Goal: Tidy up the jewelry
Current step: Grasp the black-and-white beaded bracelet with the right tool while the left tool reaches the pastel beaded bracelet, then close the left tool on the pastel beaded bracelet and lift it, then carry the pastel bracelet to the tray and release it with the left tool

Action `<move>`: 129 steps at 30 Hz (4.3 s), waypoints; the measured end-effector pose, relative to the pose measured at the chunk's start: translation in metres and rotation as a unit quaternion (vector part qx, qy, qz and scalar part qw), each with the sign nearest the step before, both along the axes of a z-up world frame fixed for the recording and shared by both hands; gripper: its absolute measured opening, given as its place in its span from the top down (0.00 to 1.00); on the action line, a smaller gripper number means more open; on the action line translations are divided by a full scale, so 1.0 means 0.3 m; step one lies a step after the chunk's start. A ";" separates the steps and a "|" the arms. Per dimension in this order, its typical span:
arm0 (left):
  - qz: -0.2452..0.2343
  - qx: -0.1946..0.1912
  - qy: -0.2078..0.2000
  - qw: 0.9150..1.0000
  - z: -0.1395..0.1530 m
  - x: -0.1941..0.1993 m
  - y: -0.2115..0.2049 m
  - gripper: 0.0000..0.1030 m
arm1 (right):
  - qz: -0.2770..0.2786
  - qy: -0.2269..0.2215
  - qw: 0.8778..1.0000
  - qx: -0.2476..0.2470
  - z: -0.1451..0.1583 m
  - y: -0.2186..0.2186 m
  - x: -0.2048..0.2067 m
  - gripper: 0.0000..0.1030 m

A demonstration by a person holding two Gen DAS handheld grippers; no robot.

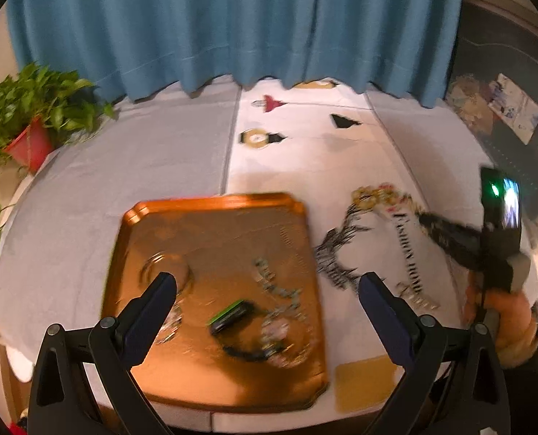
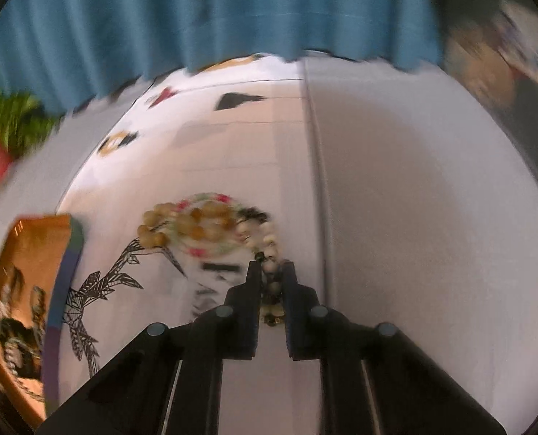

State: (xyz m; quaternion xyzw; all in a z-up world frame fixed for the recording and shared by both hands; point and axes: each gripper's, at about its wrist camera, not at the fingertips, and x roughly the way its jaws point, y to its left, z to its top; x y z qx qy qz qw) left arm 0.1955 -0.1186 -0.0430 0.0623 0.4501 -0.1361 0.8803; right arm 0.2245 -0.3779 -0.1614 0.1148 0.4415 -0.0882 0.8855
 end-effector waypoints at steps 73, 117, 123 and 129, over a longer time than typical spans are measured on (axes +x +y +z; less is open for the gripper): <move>-0.084 -0.062 0.029 0.994 0.160 -0.148 -0.054 0.96 | -0.036 -0.120 0.992 0.011 0.399 -0.017 -0.566 0.90; -0.017 -0.102 -0.011 0.995 0.173 -0.597 0.372 0.96 | 0.110 -0.104 0.988 0.019 0.537 0.468 -0.965 0.90; -0.003 -0.092 -0.011 0.996 0.148 -0.493 0.408 0.96 | 0.136 -0.099 0.986 0.017 0.526 0.521 -0.824 0.90; 0.010 -0.087 -0.009 0.996 0.121 -0.352 0.448 0.96 | 0.169 -0.109 0.979 0.016 0.531 0.603 -0.646 0.90</move>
